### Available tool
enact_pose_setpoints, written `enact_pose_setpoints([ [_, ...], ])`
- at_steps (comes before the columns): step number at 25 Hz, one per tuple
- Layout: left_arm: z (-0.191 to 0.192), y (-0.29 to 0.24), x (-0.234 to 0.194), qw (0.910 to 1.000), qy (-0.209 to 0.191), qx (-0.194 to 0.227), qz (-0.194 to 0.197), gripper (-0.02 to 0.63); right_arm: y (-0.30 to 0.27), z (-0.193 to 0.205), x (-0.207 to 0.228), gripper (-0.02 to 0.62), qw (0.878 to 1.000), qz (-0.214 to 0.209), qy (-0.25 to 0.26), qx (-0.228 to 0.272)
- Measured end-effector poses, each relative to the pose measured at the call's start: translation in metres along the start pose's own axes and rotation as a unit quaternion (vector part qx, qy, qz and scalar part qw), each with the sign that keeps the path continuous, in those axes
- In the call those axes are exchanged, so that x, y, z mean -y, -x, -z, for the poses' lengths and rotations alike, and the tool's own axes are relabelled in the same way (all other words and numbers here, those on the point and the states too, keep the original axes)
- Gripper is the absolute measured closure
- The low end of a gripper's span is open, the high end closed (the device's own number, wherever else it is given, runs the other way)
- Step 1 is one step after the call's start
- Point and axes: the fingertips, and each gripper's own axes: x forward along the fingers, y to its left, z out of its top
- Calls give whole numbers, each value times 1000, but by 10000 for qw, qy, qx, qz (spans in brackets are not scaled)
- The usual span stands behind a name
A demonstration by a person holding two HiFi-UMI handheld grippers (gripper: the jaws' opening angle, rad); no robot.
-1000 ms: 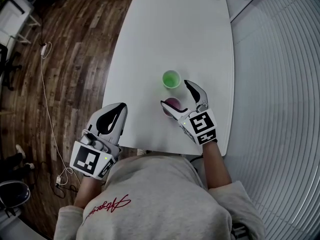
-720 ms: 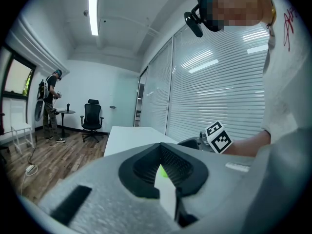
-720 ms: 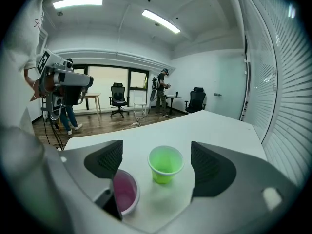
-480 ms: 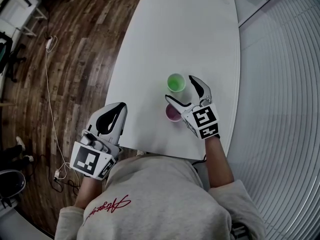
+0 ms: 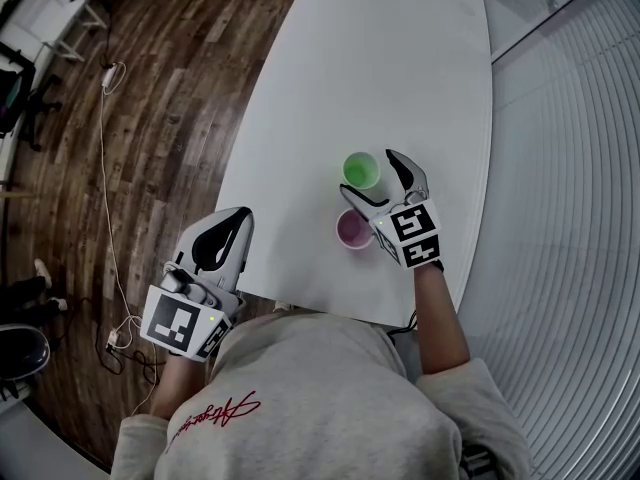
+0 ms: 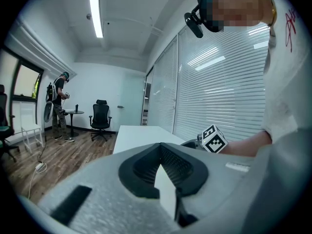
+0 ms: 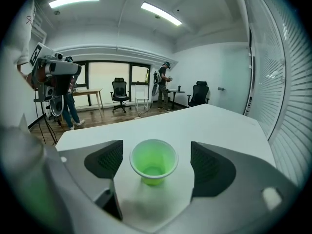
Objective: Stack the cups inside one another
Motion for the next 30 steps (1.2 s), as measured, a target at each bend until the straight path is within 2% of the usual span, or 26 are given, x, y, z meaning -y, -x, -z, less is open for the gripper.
enact_pose_setpoints([
  [10,0,4,-3,9998,-5,-22,-197,611,-11,7,3,185,9996,-103,221,-116],
  [21,0,7,-2,9994,-1,-40,-345,611,-18,13,5,245,9996,-247,53,-144],
  [30,-4,11,-1,9991,-58,-22,-429,611,-18,11,8,238,9997,-198,60,-141],
])
